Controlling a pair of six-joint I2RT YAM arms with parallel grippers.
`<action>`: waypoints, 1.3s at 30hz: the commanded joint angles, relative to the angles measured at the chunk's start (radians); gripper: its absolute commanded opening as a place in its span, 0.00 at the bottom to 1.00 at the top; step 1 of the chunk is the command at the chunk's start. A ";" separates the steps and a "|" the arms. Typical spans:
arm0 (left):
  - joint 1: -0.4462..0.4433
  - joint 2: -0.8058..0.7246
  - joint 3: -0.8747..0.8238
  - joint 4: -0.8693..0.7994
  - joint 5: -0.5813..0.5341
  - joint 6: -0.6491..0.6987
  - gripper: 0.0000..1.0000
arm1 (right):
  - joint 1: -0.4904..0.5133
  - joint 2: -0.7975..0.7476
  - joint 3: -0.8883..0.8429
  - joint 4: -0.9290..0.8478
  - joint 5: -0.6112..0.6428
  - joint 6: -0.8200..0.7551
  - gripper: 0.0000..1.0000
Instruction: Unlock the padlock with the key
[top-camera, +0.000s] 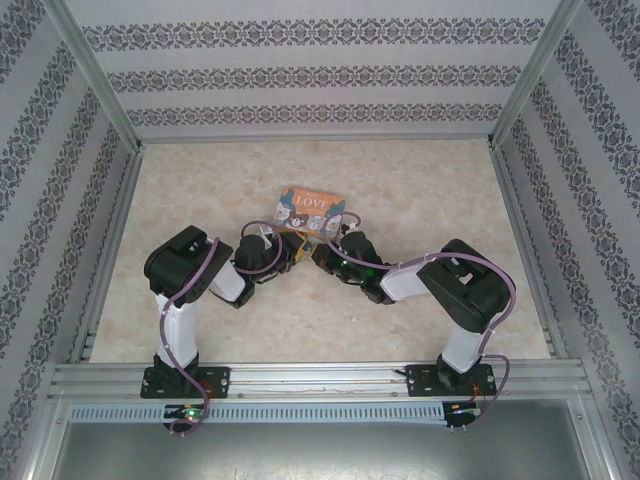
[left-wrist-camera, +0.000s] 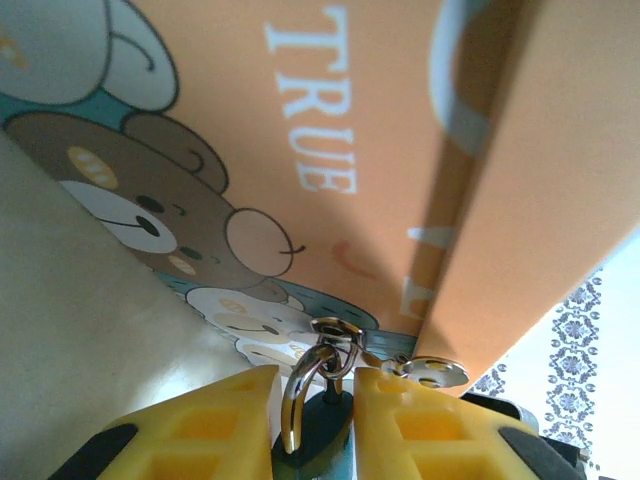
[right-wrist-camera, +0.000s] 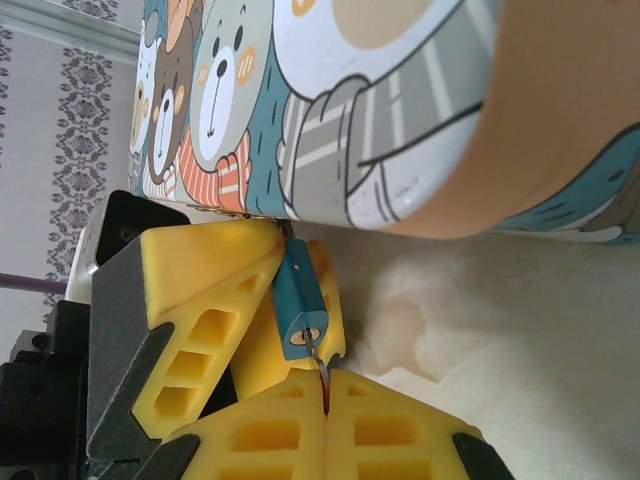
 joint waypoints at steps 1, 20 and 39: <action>-0.019 0.008 0.006 0.043 -0.011 0.011 0.21 | 0.015 -0.011 -0.003 0.026 0.012 0.014 0.00; -0.035 -0.087 -0.003 -0.035 -0.030 0.049 0.06 | 0.014 0.001 0.026 0.054 0.025 0.033 0.00; -0.058 -0.090 -0.007 -0.026 -0.031 0.050 0.05 | -0.041 0.058 0.144 0.079 -0.035 0.035 0.00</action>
